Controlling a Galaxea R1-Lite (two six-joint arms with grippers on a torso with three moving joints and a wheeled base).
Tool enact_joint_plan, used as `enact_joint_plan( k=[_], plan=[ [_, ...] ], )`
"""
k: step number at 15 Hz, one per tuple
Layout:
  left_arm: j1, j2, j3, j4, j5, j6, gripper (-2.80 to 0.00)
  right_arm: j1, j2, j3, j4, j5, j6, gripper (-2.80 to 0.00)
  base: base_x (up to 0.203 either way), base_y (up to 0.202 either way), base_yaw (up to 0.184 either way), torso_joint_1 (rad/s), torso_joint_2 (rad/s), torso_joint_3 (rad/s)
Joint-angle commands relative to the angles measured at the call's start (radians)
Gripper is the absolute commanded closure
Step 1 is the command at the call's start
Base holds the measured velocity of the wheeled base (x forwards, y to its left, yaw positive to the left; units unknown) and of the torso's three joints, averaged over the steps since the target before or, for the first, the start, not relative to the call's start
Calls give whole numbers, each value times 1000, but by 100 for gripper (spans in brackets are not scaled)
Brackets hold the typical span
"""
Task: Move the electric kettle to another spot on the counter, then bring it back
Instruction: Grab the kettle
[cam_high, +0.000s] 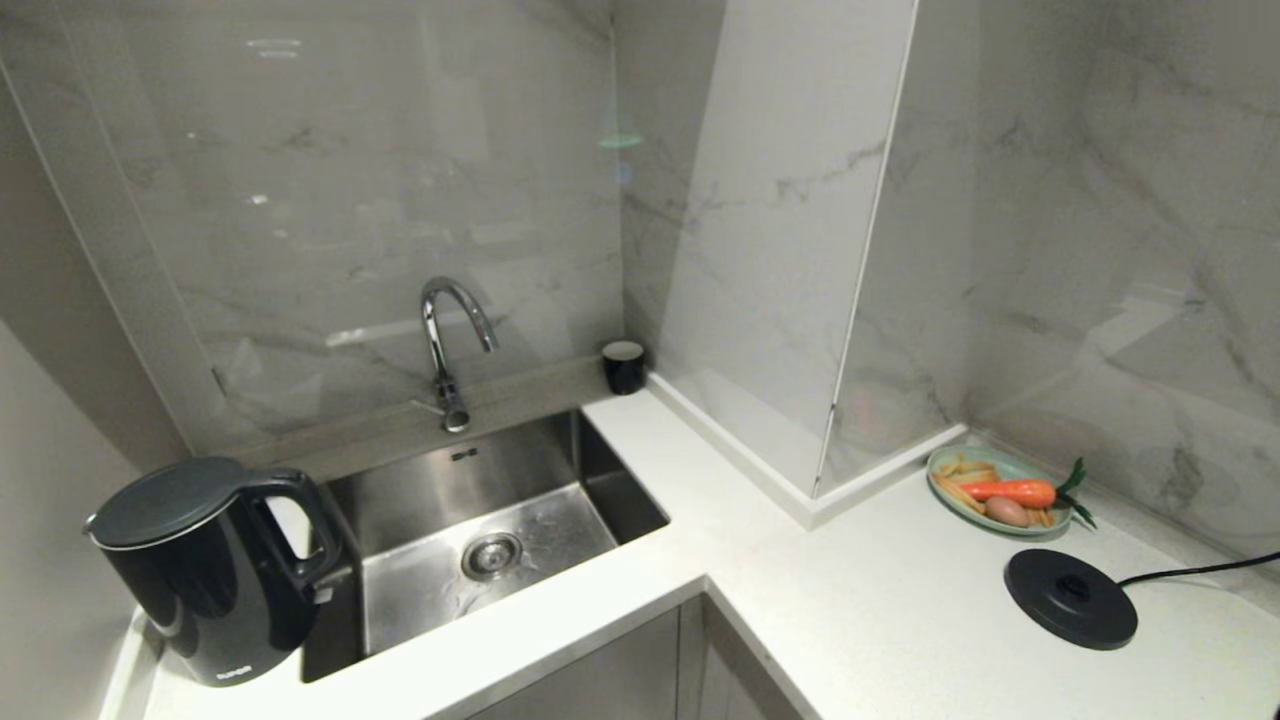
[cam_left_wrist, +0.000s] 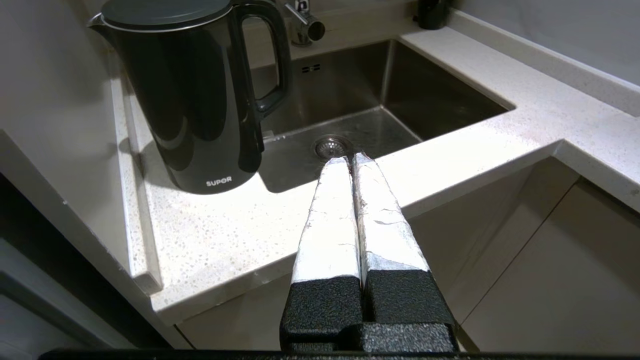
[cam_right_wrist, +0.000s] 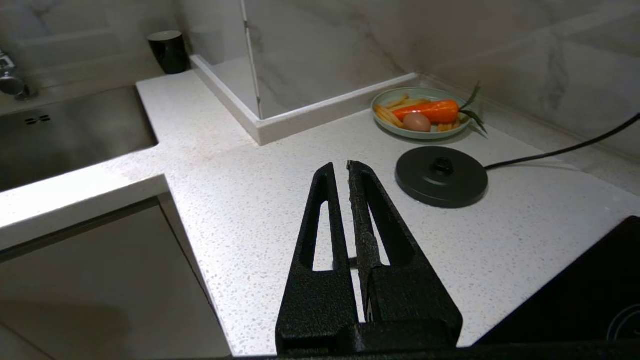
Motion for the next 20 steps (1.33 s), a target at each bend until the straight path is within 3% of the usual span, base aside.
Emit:
enact_joint_plan(
  k=[1, 5, 12, 15, 18, 20],
  plan=[
    [1, 0, -8, 2, 5, 2, 0, 0, 0, 0, 0, 0, 0, 0, 0, 0, 0, 0, 0, 0],
    [-4, 161, -156, 16, -7, -35, 0, 0, 0, 0, 0, 0, 0, 0, 0, 0, 0, 0, 0, 0],
    [-5, 768, -372, -55, -36, -85, 0, 0, 0, 0, 0, -2, 1, 0, 0, 0, 0, 0, 0, 0],
    [-6, 1016, -418, -73, -37, -135, 0, 0, 0, 0, 0, -2, 1, 0, 0, 0, 0, 0, 0, 0],
    [-7, 1233, -417, -195, -20, -206, 0, 0, 0, 0, 0, -2, 1, 0, 0, 0, 0, 0, 0, 0],
    [-7, 1389, -407, -292, 35, -242, 0, 0, 0, 0, 0, -2, 1, 0, 0, 0, 0, 0, 0, 0]
  ],
)
